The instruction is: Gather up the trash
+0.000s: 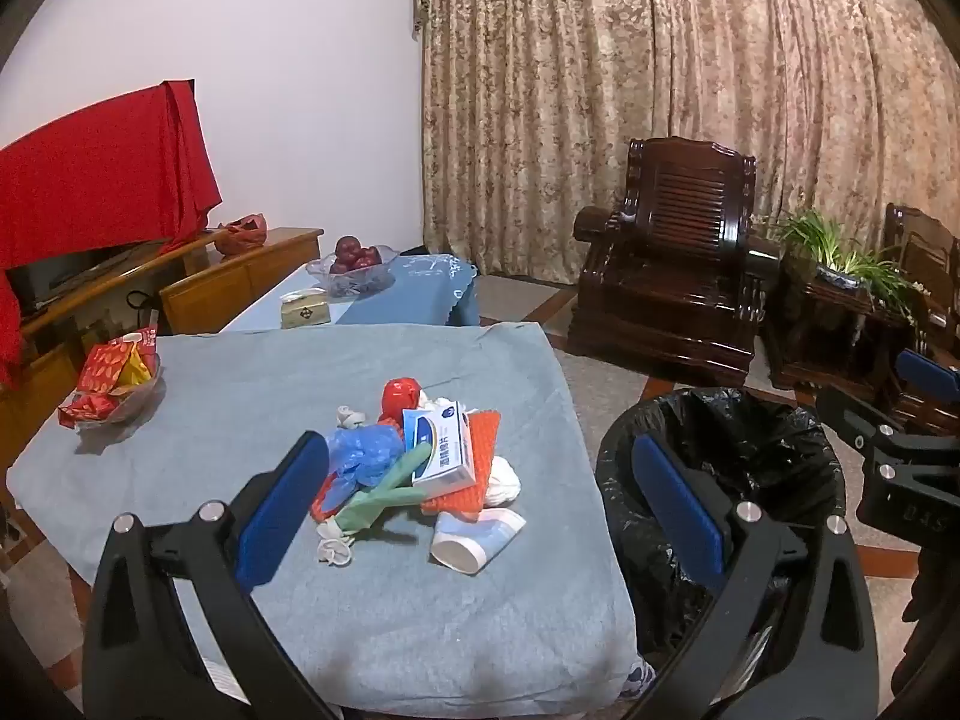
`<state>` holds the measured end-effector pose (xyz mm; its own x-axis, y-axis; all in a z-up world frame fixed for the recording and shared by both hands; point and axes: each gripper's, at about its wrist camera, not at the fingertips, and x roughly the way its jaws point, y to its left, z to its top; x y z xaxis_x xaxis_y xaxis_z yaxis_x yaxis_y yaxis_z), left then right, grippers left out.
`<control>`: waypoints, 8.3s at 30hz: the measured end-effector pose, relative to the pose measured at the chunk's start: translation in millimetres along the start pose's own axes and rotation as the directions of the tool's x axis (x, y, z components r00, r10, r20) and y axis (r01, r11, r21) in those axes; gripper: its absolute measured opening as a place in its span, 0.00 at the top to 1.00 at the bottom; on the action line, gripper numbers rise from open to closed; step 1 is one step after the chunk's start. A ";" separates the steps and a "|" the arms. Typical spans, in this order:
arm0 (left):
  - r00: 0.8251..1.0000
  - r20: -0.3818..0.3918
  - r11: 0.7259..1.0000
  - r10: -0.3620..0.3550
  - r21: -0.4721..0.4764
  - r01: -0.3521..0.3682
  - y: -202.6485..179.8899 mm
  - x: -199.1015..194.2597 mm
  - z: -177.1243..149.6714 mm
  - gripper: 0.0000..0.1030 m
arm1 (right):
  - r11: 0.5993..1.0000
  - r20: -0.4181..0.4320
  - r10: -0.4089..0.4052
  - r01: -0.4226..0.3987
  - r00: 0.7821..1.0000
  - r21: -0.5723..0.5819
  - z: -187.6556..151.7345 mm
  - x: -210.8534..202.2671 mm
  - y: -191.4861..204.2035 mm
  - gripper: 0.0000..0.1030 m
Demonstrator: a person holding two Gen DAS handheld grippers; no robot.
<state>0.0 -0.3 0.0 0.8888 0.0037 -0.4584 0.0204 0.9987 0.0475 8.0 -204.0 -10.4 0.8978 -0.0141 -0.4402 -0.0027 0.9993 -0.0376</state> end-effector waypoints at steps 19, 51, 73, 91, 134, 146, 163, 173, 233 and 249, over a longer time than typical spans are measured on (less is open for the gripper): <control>1.000 -0.004 1.000 0.003 0.000 -0.003 11.4 8.9 -8.5 0.05 | 1.000 -0.002 0.003 -0.003 1.000 -0.003 0.3 1.1 1.3 0.06; 1.000 -0.012 1.000 0.002 -0.007 -0.002 15.2 13.7 -9.9 0.05 | 1.000 -0.005 0.001 -0.001 1.000 -0.003 1.0 1.9 2.3 0.06; 1.000 -0.013 1.000 0.002 -0.008 -0.002 14.9 13.9 -9.9 0.05 | 1.000 -0.010 0.002 -0.002 1.000 -0.005 0.7 3.4 4.2 0.06; 1.000 -0.019 1.000 0.006 -0.019 -0.006 18.7 28.8 -23.4 0.05 | 1.000 -0.012 0.005 -0.005 1.000 -0.009 -6.9 7.1 1.5 0.06; 0.970 -0.231 0.990 0.081 -0.098 -0.106 131.7 214.5 -41.0 0.25 | 0.975 -0.190 0.201 -0.214 0.961 -0.052 -21.0 189.4 120.2 0.27; 0.964 -0.262 0.994 -0.047 -0.105 0.019 120.3 249.6 -45.1 0.97 | 0.970 -0.214 0.218 -0.236 0.952 -0.065 -24.0 208.6 134.4 0.27; 0.971 -0.241 0.988 0.001 -0.152 -0.039 172.2 191.5 -47.6 0.99 | 0.935 -0.235 0.304 -0.336 0.923 -0.110 -39.6 202.5 193.9 0.38; 0.966 -0.257 0.987 -0.006 -0.156 -0.036 186.1 192.4 -59.5 0.99 | 0.932 -0.262 0.288 -0.333 0.921 -0.145 -53.5 208.9 218.8 0.38; 0.964 -0.256 0.989 -0.067 -0.146 0.030 148.6 205.4 -52.9 0.99 | 0.954 -0.308 0.245 -0.286 0.919 -0.093 -39.3 237.7 176.2 0.27; 0.976 -0.194 0.989 -0.097 -0.126 0.073 128.6 190.5 -29.5 0.99 | 0.952 -0.238 0.292 -0.305 0.926 -0.020 -13.9 213.9 140.6 0.44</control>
<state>158.4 130.4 -107.4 0.7769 -0.0832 -0.6241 0.0272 0.9947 -0.0987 193.5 -67.1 -122.4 0.7260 0.2700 -0.6325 -0.2854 0.9551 0.0802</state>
